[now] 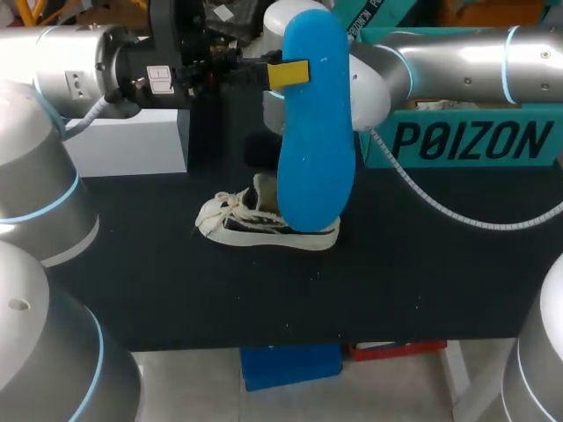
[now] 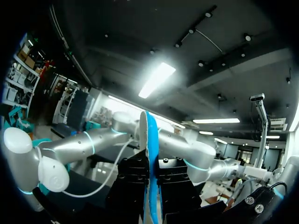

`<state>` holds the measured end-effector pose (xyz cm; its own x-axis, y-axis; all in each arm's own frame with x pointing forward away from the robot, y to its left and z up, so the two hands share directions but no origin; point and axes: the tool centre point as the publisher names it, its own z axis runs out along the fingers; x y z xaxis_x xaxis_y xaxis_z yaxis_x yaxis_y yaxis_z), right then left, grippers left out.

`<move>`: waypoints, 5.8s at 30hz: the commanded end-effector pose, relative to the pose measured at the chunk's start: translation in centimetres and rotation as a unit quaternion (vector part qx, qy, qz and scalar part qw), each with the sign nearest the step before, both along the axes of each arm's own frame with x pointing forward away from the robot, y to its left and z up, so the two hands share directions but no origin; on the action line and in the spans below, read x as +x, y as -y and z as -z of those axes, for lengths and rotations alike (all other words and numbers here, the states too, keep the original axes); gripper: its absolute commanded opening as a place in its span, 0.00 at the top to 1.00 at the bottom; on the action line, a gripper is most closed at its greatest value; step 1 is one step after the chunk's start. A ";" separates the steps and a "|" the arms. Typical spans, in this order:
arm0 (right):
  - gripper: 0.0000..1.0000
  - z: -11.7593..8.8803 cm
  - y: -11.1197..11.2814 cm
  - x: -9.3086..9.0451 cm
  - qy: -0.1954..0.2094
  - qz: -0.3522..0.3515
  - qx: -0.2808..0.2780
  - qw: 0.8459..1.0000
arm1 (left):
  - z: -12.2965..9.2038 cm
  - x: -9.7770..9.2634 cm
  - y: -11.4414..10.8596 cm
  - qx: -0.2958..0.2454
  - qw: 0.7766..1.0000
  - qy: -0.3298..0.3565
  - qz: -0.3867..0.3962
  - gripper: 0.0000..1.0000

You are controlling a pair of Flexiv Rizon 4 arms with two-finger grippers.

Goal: Take the shoe out of the shoebox, open the shoe tongue, remove and reinsert the insole, then place the shoe into the shoebox

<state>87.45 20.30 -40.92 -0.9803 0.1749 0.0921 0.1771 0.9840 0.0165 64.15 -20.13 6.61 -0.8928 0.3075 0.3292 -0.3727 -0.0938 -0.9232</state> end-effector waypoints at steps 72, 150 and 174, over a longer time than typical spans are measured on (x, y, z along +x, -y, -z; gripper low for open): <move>1.00 -2.7 3.1 -1.6 0.076 0.708 -0.086 0.697 | 0.0 -0.1 0.1 0.001 1.000 0.000 -0.002 1.00; 0.00 -16.0 6.2 -2.7 -0.280 0.532 0.559 0.571 | 0.0 -0.1 0.1 0.001 1.000 0.000 -0.002 1.00; 0.00 -16.5 6.3 -2.3 -0.304 0.504 0.596 0.546 | 5.5 0.6 2.5 0.000 0.976 0.217 -0.016 1.00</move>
